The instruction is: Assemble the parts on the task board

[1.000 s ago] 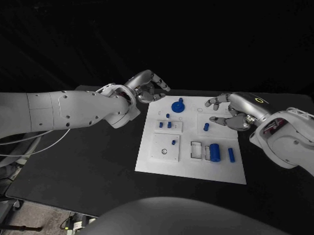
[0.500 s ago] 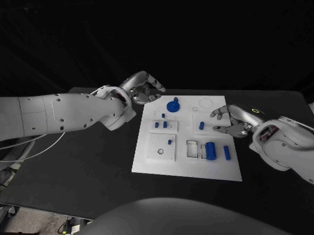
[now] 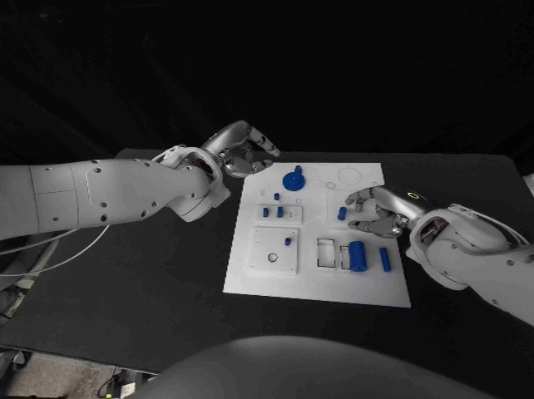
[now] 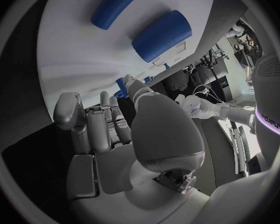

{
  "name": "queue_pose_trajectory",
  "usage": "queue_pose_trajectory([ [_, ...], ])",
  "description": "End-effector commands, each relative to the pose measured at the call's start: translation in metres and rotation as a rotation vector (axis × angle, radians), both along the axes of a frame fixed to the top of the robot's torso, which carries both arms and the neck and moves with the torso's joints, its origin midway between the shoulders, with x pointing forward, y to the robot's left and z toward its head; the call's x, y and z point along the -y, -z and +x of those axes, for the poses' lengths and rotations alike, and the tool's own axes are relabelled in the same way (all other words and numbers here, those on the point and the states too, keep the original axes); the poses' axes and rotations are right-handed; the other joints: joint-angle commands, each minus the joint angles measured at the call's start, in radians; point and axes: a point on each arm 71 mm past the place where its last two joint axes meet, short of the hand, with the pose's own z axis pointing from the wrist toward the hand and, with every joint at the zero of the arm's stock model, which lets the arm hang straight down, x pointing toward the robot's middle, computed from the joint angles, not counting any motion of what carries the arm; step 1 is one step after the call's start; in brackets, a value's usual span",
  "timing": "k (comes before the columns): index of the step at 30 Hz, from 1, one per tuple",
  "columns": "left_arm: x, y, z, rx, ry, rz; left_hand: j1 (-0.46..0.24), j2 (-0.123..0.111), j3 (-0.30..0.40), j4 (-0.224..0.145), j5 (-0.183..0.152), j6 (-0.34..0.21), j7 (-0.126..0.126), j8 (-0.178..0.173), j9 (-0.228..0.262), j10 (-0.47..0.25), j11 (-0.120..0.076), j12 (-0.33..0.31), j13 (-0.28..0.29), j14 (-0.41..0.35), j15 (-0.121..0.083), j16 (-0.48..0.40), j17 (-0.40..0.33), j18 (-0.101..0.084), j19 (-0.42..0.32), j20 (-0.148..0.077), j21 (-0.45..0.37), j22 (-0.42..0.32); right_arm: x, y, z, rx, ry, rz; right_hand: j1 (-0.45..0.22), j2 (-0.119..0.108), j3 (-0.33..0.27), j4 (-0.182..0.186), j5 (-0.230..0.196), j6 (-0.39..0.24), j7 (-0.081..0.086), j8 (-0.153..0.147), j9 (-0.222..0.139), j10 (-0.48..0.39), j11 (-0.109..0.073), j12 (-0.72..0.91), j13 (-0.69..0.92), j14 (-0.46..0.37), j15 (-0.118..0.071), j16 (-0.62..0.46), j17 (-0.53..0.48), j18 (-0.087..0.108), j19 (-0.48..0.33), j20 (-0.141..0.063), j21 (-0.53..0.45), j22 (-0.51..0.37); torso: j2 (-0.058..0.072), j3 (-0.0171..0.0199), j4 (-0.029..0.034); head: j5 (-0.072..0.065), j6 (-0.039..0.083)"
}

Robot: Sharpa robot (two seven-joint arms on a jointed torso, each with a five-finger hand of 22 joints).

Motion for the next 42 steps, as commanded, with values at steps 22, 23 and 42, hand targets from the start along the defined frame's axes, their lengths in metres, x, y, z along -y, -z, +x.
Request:
queue_pose_trajectory([
  [22,0.003,0.002,0.001,-0.019,0.014,0.000,-0.005,-0.006,0.016,0.003,-0.002,0.001,0.006,-0.005,0.000,0.007,0.008,0.004,0.000,-0.008,0.001,-0.005,-0.002,0.008,-0.009,0.002,-0.003,0.170,-0.028,0.013,0.003,-0.013,-0.035,0.039,0.098,0.016,0.099,-0.057,0.310,0.143,0.012,0.092,0.063,0.200,-0.056,0.056,-0.022,0.017,-0.041,0.017,0.025,-0.017,0.030,-0.042,0.045,0.146,0.001,-0.0002,-0.0005,0.006,0.000],
  [23,0.003,0.002,0.001,-0.020,0.014,0.000,-0.006,-0.005,0.018,0.003,-0.002,0.001,0.007,-0.005,0.000,0.009,0.009,0.004,0.000,-0.008,0.002,-0.004,-0.002,0.008,-0.009,0.003,-0.003,0.170,-0.028,0.013,0.003,-0.013,-0.032,0.037,0.103,0.016,0.104,-0.063,0.325,0.153,0.011,0.101,0.072,0.203,-0.057,0.059,-0.020,0.017,-0.042,0.017,0.025,-0.017,0.030,-0.044,0.046,0.146,0.000,0.0000,-0.0005,0.006,0.000],
  [42,0.003,0.006,0.000,-0.037,0.018,0.009,-0.013,-0.002,0.028,0.003,-0.001,0.004,0.010,-0.004,0.001,0.019,0.009,0.008,0.000,-0.009,0.003,-0.003,-0.003,0.008,-0.010,0.004,-0.003,0.170,-0.022,-0.001,-0.004,0.004,-0.016,0.083,0.101,0.014,0.142,-0.117,0.322,0.209,-0.008,0.190,0.217,0.263,-0.080,0.072,-0.008,0.016,-0.063,0.008,0.008,-0.020,0.035,-0.065,0.078,0.149,0.001,0.0001,-0.0006,0.020,0.000],
])
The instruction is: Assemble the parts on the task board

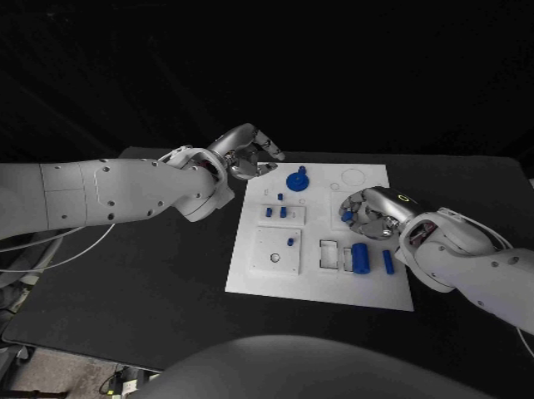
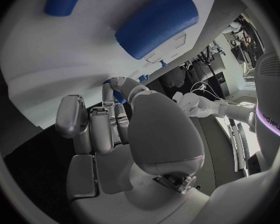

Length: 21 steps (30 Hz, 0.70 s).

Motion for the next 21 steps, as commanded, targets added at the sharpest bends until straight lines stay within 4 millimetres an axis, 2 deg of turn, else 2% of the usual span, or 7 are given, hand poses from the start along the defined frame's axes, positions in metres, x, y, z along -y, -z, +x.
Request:
queue_pose_trajectory([
  [1,0.002,0.001,0.000,-0.011,0.011,0.003,-0.009,0.002,0.003,0.000,-0.001,0.001,0.007,-0.004,0.001,0.008,-0.002,0.004,0.000,-0.007,0.001,-0.003,-0.001,0.008,-0.007,0.001,-0.003,0.170,-0.002,-0.011,-0.001,0.016,0.002,0.038,-0.016,0.000,0.005,0.000,-0.016,0.002,0.001,0.010,0.118,0.013,-0.007,-0.006,-0.002,0.003,-0.006,0.001,0.010,-0.020,0.004,-0.008,0.005,0.149,0.000,0.0000,0.0005,0.003,0.000],
  [8,0.002,0.001,0.000,-0.016,0.010,0.005,-0.009,0.003,0.005,0.000,0.000,0.002,0.008,-0.003,0.001,0.009,-0.002,0.004,0.000,-0.008,0.001,-0.005,-0.004,0.008,-0.008,0.001,-0.004,0.170,-0.001,-0.049,0.002,0.030,0.004,0.073,-0.021,0.000,0.006,0.001,-0.027,0.000,0.000,0.011,0.126,0.016,-0.007,-0.012,-0.005,0.003,-0.007,0.000,0.007,-0.020,0.003,-0.008,0.005,0.149,-0.001,-0.0006,0.0003,0.007,0.000],
  [12,0.002,0.001,0.000,-0.018,0.010,0.005,-0.009,0.003,0.005,0.000,0.000,0.002,0.008,-0.003,0.001,0.009,-0.002,0.004,0.000,-0.008,0.001,-0.005,-0.004,0.008,-0.008,0.001,-0.004,0.170,-0.002,-0.062,-0.001,0.020,0.000,0.078,-0.026,0.000,0.007,0.004,-0.037,-0.003,0.000,0.011,0.133,0.016,-0.006,-0.019,-0.008,0.000,-0.006,-0.002,0.002,-0.019,0.000,-0.008,0.001,0.147,-0.001,-0.0006,0.0002,0.010,0.000],
  [16,0.002,0.002,0.000,-0.019,0.009,0.005,-0.009,0.004,0.006,-0.001,0.000,0.002,0.008,-0.003,0.001,0.009,-0.003,0.004,0.000,-0.009,0.001,-0.006,-0.006,0.009,-0.009,0.001,-0.007,0.169,-0.009,-0.069,-0.011,-0.030,-0.025,0.082,-0.028,0.001,0.009,0.005,-0.055,-0.009,-0.001,0.009,0.142,0.017,-0.006,-0.027,-0.013,-0.004,-0.006,-0.005,-0.003,-0.019,-0.003,-0.008,-0.003,0.146,0.000,-0.0003,-0.0002,0.015,0.000],
  [21,0.002,0.002,0.000,-0.021,0.008,0.005,-0.010,0.004,0.007,-0.001,0.000,0.003,0.008,-0.003,0.001,0.009,-0.003,0.004,0.000,-0.010,0.001,-0.009,-0.009,0.009,-0.010,0.001,-0.010,0.168,-0.026,-0.067,-0.028,-0.118,-0.083,0.064,-0.033,0.004,0.010,0.009,-0.085,-0.017,0.001,0.003,0.151,0.016,-0.004,-0.039,-0.018,-0.009,-0.004,-0.009,-0.011,-0.017,-0.011,-0.006,-0.012,0.143,0.000,-0.0002,-0.0003,0.019,0.000],
])
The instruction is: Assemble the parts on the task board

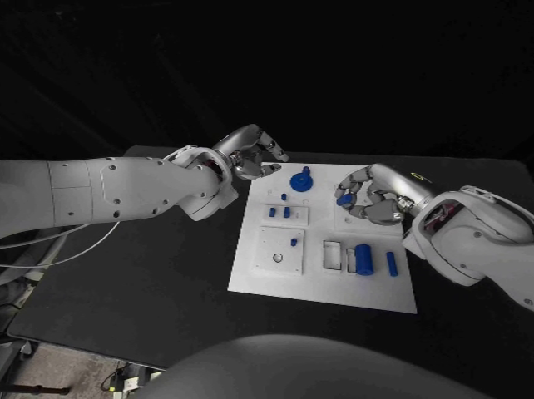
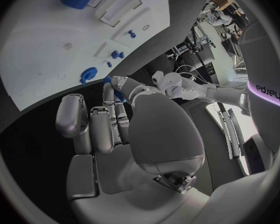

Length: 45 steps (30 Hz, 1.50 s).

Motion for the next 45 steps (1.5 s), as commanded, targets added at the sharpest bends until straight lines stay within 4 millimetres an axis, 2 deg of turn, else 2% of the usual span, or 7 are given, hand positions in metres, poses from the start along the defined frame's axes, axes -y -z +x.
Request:
queue_pose_trajectory([
  [1,0.002,0.001,0.000,-0.008,0.010,0.002,-0.010,0.004,0.007,-0.001,0.000,-0.001,0.005,-0.003,0.001,0.006,0.001,0.004,0.000,-0.010,0.001,-0.009,-0.004,0.010,-0.010,0.001,-0.006,0.168,-0.012,0.008,-0.012,-0.125,-0.036,-0.045,-0.011,-0.001,0.003,0.002,-0.009,-0.008,0.002,-0.006,0.151,0.004,0.005,-0.006,-0.004,-0.007,0.002,-0.003,-0.002,-0.017,-0.011,0.001,-0.005,0.143,0.001,0.0004,-0.0002,0.005,0.000],
  [8,0.004,0.002,0.000,-0.010,0.010,0.001,-0.010,0.004,0.009,-0.001,0.001,-0.001,0.005,-0.003,0.001,0.006,0.001,0.004,0.000,-0.013,0.001,-0.015,-0.012,0.011,-0.012,0.001,-0.012,0.167,-0.047,0.015,-0.039,-0.201,-0.145,-0.058,-0.012,-0.001,0.004,0.003,-0.012,-0.014,0.003,-0.011,0.153,0.001,0.007,-0.014,-0.007,-0.008,0.003,-0.004,-0.004,-0.015,-0.017,0.002,-0.013,0.140,0.001,0.0006,0.0012,0.020,0.000],
  [13,0.003,0.002,-0.001,-0.011,0.005,0.002,-0.010,0.005,0.010,-0.001,0.001,-0.001,0.005,-0.003,0.001,0.006,0.001,0.004,0.000,-0.015,0.001,-0.017,-0.014,0.011,-0.013,0.001,-0.014,0.166,-0.071,0.018,-0.051,-0.228,-0.205,-0.068,-0.014,-0.002,0.005,0.004,-0.013,-0.016,0.004,-0.014,0.153,-0.001,0.008,-0.020,-0.010,-0.006,0.004,-0.002,-0.001,-0.015,-0.016,0.002,-0.012,0.140,0.001,0.0006,0.0020,0.036,0.000],
  [21,0.001,0.002,-0.001,-0.012,0.001,0.002,-0.011,0.005,0.011,-0.001,0.001,0.000,0.006,-0.003,0.001,0.006,0.002,0.004,0.000,-0.017,0.001,-0.021,-0.018,0.012,-0.014,0.001,-0.016,0.166,-0.099,0.031,-0.066,-0.279,-0.268,-0.110,-0.020,-0.003,0.006,0.007,-0.018,-0.022,0.007,-0.024,0.153,-0.009,0.013,-0.039,-0.020,-0.011,0.008,-0.006,-0.009,-0.013,-0.024,0.005,-0.023,0.137,0.000,0.0000,0.0010,0.046,0.000],
  [26,0.001,0.002,-0.001,-0.013,0.000,0.002,-0.011,0.005,0.011,-0.001,0.001,0.000,0.006,-0.003,0.001,0.006,0.002,0.004,0.000,-0.017,0.001,-0.021,-0.018,0.012,-0.014,0.001,-0.016,0.166,-0.109,0.040,-0.069,-0.277,-0.281,-0.132,-0.020,-0.003,0.008,0.007,-0.018,-0.025,0.008,-0.029,0.152,-0.012,0.015,-0.047,-0.024,-0.011,0.010,-0.006,-0.009,-0.012,-0.026,0.007,-0.026,0.136,0.000,0.0000,0.0003,0.052,0.000],
  [32,0.000,0.002,-0.002,-0.015,-0.003,0.002,-0.011,0.005,0.012,-0.001,0.001,-0.001,0.006,-0.003,0.001,0.007,0.002,0.004,0.000,-0.018,0.001,-0.022,-0.020,0.012,-0.015,0.001,-0.017,0.165,-0.117,0.050,-0.071,-0.259,-0.287,-0.161,-0.020,-0.003,0.008,0.007,-0.019,-0.025,0.009,-0.030,0.152,-0.013,0.016,-0.050,-0.025,-0.012,0.010,-0.006,-0.010,-0.012,-0.027,0.007,-0.028,0.136,0.001,0.0007,0.0004,0.054,0.000],
  [45,0.001,0.002,-0.001,-0.018,-0.001,0.003,-0.011,0.005,0.012,-0.001,0.001,-0.001,0.006,-0.003,0.001,0.007,0.002,0.004,0.000,-0.018,0.001,-0.022,-0.020,0.012,-0.015,0.001,-0.017,0.165,-0.118,0.060,-0.069,-0.212,-0.257,-0.170,-0.018,-0.002,0.010,0.005,-0.014,-0.024,0.009,-0.032,0.151,-0.011,0.016,-0.055,-0.028,-0.010,0.011,-0.005,-0.008,-0.011,-0.029,0.008,-0.030,0.135,0.001,0.0007,0.0004,0.053,0.000],
])
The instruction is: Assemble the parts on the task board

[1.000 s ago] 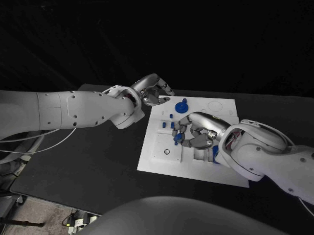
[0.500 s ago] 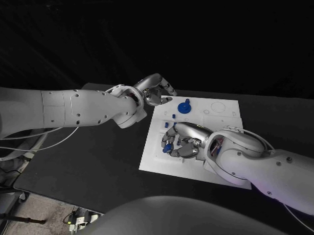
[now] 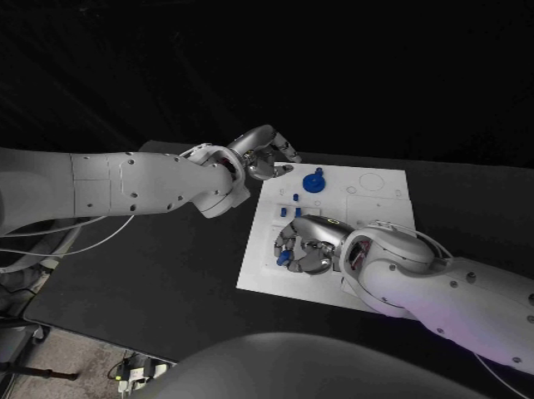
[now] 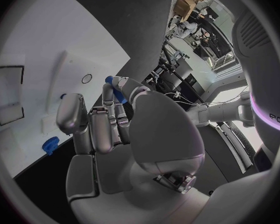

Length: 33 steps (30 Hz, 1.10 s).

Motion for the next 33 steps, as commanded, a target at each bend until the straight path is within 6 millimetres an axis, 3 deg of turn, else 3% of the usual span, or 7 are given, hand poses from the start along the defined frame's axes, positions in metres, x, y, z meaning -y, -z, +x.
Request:
queue_pose_trajectory([
  [1,0.002,0.000,0.000,-0.005,0.009,0.001,-0.007,0.001,0.007,-0.001,0.001,-0.001,0.006,-0.003,0.001,0.007,0.002,0.004,0.000,-0.007,-0.002,-0.004,-0.001,0.012,-0.008,0.001,-0.004,0.165,0.000,0.000,0.001,0.059,0.001,-0.009,-0.005,0.001,0.006,-0.002,0.005,0.000,0.006,0.001,-0.001,-0.003,-0.003,-0.006,-0.003,-0.001,0.003,-0.004,0.003,-0.012,-0.005,0.001,-0.004,0.135,-0.001,0.0003,0.0006,0.000,0.000],
  [15,0.003,0.001,0.001,-0.011,0.010,0.003,-0.007,0.001,0.009,-0.001,0.001,-0.001,0.005,-0.004,0.001,0.006,0.003,0.003,-0.001,-0.008,-0.001,-0.004,-0.001,0.012,-0.008,0.002,-0.004,0.165,0.002,-0.001,0.004,0.157,0.000,-0.027,-0.006,0.000,0.006,-0.003,0.010,0.005,0.006,0.000,0.000,0.002,-0.003,-0.009,-0.004,0.002,0.003,-0.002,0.007,-0.012,-0.002,0.001,-0.001,0.137,0.000,0.0002,0.0002,-0.003,0.000],
  [33,0.004,0.003,0.001,-0.019,0.011,0.005,-0.007,0.002,0.011,-0.001,0.002,-0.003,0.005,-0.005,0.001,0.006,0.004,0.003,-0.001,-0.009,0.000,-0.005,-0.002,0.012,-0.008,0.002,-0.004,0.165,0.001,0.014,0.010,0.188,0.003,-0.072,-0.004,-0.001,0.006,-0.004,0.011,0.006,0.006,-0.001,0.000,0.003,-0.003,-0.010,-0.005,0.002,0.003,-0.001,0.008,-0.013,0.000,0.001,0.001,0.137,0.000,-0.0004,0.0002,-0.004,0.000],
])
